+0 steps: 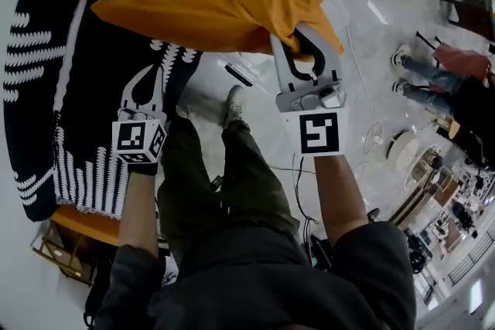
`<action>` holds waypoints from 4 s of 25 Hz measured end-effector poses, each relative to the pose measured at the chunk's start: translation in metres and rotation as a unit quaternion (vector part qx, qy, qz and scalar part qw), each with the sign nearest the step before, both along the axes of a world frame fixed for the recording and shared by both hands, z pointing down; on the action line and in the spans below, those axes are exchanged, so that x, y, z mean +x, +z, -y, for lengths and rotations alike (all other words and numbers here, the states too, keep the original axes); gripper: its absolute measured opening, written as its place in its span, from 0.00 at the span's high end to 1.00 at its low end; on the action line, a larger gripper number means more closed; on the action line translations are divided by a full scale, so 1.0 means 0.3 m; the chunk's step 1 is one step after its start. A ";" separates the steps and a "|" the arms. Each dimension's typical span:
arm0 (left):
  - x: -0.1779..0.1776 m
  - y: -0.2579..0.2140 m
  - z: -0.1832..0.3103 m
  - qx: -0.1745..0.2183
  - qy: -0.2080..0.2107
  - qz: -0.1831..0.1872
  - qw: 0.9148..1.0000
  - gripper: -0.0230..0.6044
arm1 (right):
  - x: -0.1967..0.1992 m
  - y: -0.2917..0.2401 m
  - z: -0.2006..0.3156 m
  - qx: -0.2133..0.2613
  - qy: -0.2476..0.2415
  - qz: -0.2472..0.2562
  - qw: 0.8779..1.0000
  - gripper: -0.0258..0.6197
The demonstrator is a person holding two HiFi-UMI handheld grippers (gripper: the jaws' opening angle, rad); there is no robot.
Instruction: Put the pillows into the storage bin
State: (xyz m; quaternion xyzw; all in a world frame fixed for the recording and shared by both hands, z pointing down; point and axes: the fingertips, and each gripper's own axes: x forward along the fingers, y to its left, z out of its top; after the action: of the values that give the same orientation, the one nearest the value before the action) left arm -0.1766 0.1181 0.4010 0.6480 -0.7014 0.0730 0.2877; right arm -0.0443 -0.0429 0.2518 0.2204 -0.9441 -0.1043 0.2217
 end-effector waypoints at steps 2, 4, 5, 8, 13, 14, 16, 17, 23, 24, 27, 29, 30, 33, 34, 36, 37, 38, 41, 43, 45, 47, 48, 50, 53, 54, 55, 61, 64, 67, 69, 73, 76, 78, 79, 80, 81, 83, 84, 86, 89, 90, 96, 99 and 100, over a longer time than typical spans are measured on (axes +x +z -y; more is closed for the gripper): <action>0.104 -0.002 0.074 0.004 0.028 -0.001 1.000 0.96 | 0.142 -0.003 0.044 0.016 0.021 -0.021 0.999 0.87; 0.212 -0.004 0.149 0.005 0.056 -0.002 0.998 0.96 | 0.284 0.016 0.085 0.032 0.038 -0.064 0.997 0.87; 0.266 -0.003 0.192 0.006 0.070 -0.003 0.998 0.96 | 0.349 0.033 0.108 0.039 0.045 -0.085 0.995 0.87; 0.422 0.005 0.300 0.008 0.111 -0.006 0.994 0.96 | 0.506 0.090 0.160 0.066 0.060 -0.132 0.987 0.87; 0.647 0.022 0.363 0.006 0.159 -0.007 0.987 0.96 | 0.708 0.204 0.168 0.080 0.067 -0.180 0.978 0.87; 0.680 0.032 0.372 0.004 0.166 -0.008 0.986 0.96 | 0.735 0.236 0.170 0.076 0.069 -0.187 0.977 0.87; 0.730 0.062 0.384 -0.003 0.180 -0.008 0.984 0.96 | 0.777 0.307 0.173 0.066 0.073 -0.199 0.975 0.87; 0.748 0.083 0.386 -0.007 0.187 -0.007 0.982 0.96 | 0.795 0.344 0.173 0.059 0.076 -0.203 0.974 0.87; 0.788 0.245 0.372 -0.042 0.209 -0.012 0.977 0.96 | 0.839 0.596 0.171 0.012 0.077 -0.220 0.972 0.87; 0.790 0.270 0.370 -0.048 0.210 -0.013 0.976 0.96 | 0.837 0.640 0.177 0.005 0.074 -0.223 0.972 0.87; 0.813 0.328 0.369 -0.064 0.212 -0.016 0.975 0.96 | 0.842 0.762 0.224 -0.006 0.075 -0.221 0.972 0.87; 0.825 0.377 0.378 -0.072 0.213 -0.018 0.974 0.96 | 0.853 0.846 0.293 -0.010 0.090 -0.214 0.973 0.87; 0.825 0.410 0.376 -0.077 0.213 -0.019 0.974 0.96 | 0.862 0.897 0.329 -0.012 0.101 -0.213 0.972 0.87; 0.798 0.550 0.321 -0.091 0.206 -0.027 0.974 0.96 | 0.896 1.082 0.419 -0.022 0.143 -0.216 0.965 0.86; 0.786 0.600 0.294 -0.096 0.203 -0.030 0.974 0.96 | 0.908 1.144 0.444 -0.028 0.160 -0.216 0.963 0.85; 0.767 0.677 0.240 -0.107 0.196 -0.033 0.974 0.96 | 0.926 1.242 0.490 -0.034 0.184 -0.210 0.960 0.84; 0.760 0.699 0.219 -0.112 0.193 -0.035 0.974 0.96 | 0.926 1.270 0.512 -0.033 0.191 -0.204 0.960 0.83; 0.756 0.711 0.208 -0.116 0.189 -0.036 0.974 0.96 | 0.922 1.283 0.539 -0.029 0.196 -0.195 0.961 0.81; 0.756 0.719 0.224 -0.125 0.181 -0.037 0.975 0.96 | 0.922 1.269 0.640 -0.015 0.221 -0.176 0.959 0.73; 0.763 0.727 0.251 -0.132 0.177 -0.037 0.975 0.96 | 0.933 1.251 0.690 -0.007 0.242 -0.166 0.956 0.66; 0.761 0.738 0.280 -0.135 0.172 -0.039 0.975 0.96 | 0.928 1.239 0.712 -0.007 0.252 -0.146 0.957 0.65; 0.753 0.746 0.298 -0.136 0.169 -0.040 0.975 0.96 | 0.903 1.241 0.712 -0.020 0.248 -0.116 0.962 0.65; 0.751 0.749 0.302 -0.136 0.168 -0.041 0.975 0.96 | 0.888 1.253 0.712 -0.032 0.241 -0.102 0.965 0.65; 0.754 0.756 0.301 -0.137 0.170 -0.041 0.975 0.96 | 0.862 1.291 0.723 -0.059 0.223 -0.088 0.969 0.61; 0.760 0.759 0.281 -0.140 0.171 -0.040 0.974 0.96 | 0.833 1.329 0.755 -0.063 0.199 -0.106 0.972 0.56; 0.763 0.756 0.277 -0.140 0.171 -0.039 0.974 0.96 | 0.835 1.318 0.765 -0.048 0.199 -0.115 0.972 0.56; 0.766 0.750 0.277 -0.139 0.171 -0.038 0.975 0.96 | 0.845 1.297 0.771 -0.034 0.202 -0.118 0.972 0.56; 0.768 0.595 0.284 -0.121 0.165 -0.021 0.979 0.96 | 0.945 1.123 0.609 -0.052 0.223 -0.104 0.968 0.56; 0.748 0.479 0.292 -0.103 0.161 -0.010 0.981 0.96 | 0.978 1.046 0.469 -0.081 0.222 -0.102 0.966 0.56; 0.740 0.356 0.342 -0.077 0.160 0.003 0.984 0.96 | 1.011 0.954 0.407 -0.100 0.229 -0.092 0.964 0.56; 0.744 0.248 0.360 -0.061 0.161 0.013 0.985 0.96 | 1.031 0.860 0.379 -0.109 0.238 -0.082 0.962 0.56; 0.708 0.007 0.357 -0.032 0.153 0.032 0.987 0.96 | 1.016 0.618 0.331 -0.106 0.241 -0.059 0.963 0.56; 0.650 -0.157 0.360 -0.008 0.143 0.052 0.988 0.96 | 0.955 0.443 0.324 -0.088 0.223 -0.043 0.970 0.56; 0.612 -0.259 0.349 0.006 0.135 0.066 0.989 0.96 | 0.909 0.344 0.311 -0.081 0.207 -0.036 0.974 0.56; 0.593 -0.307 0.339 0.011 0.130 0.072 0.989 0.96 | 0.884 0.298 0.303 -0.077 0.198 -0.033 0.977 0.56; 0.576 -0.352 0.327 0.016 0.123 0.079 0.989 0.96 | 0.860 0.255 0.294 -0.074 0.189 -0.030 0.979 0.56; 0.558 -0.393 0.314 0.020 0.115 0.086 0.989 0.96 | 0.835 0.215 0.285 -0.070 0.179 -0.026 0.981 0.56; 0.520 -0.465 0.293 0.028 0.099 0.101 0.990 0.96 | 0.783 0.148 0.276 -0.062 0.157 -0.020 0.985 0.56; 0.502 -0.496 0.279 0.031 0.091 0.108 0.990 0.96 | 0.759 0.121 0.269 -0.060 0.146 -0.017 0.987 0.56; 0.471 -0.553 0.238 0.033 0.074 0.119 0.990 0.96 | 0.727 0.074 0.240 -0.060 0.129 -0.014 0.990 0.56; 0.424 -0.630 0.171 0.037 0.043 0.130 0.990 0.96 | 0.691 0.011 0.199 -0.061 0.107 -0.012 0.992 0.56; 0.409 -0.653 0.148 0.039 0.031 0.133 0.990 0.96 | 0.678 -0.008 0.188 -0.060 0.099 -0.012 0.993 0.56; 0.347 -0.763 -0.006 0.049 -0.032 0.143 0.988 0.96 | 0.610 -0.083 0.128 -0.059 0.056 -0.016 0.997 0.56; 0.299 -0.761 -0.085 0.047 -0.060 0.141 0.987 0.96 | 0.533 -0.090 0.098 -0.060 0.031 -0.019 0.998 0.56; 0.276 -0.747 -0.109 0.045 -0.070 0.137 0.987 0.96 | 0.499 -0.087 0.088 -0.059 0.022 -0.022 0.998 0.56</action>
State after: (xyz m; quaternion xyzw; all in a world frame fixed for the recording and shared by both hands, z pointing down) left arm -0.0938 0.1508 0.1770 0.5935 -0.7805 0.1094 0.1634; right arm 0.1054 -0.0693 0.2257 0.2253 -0.9386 -0.0479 0.2570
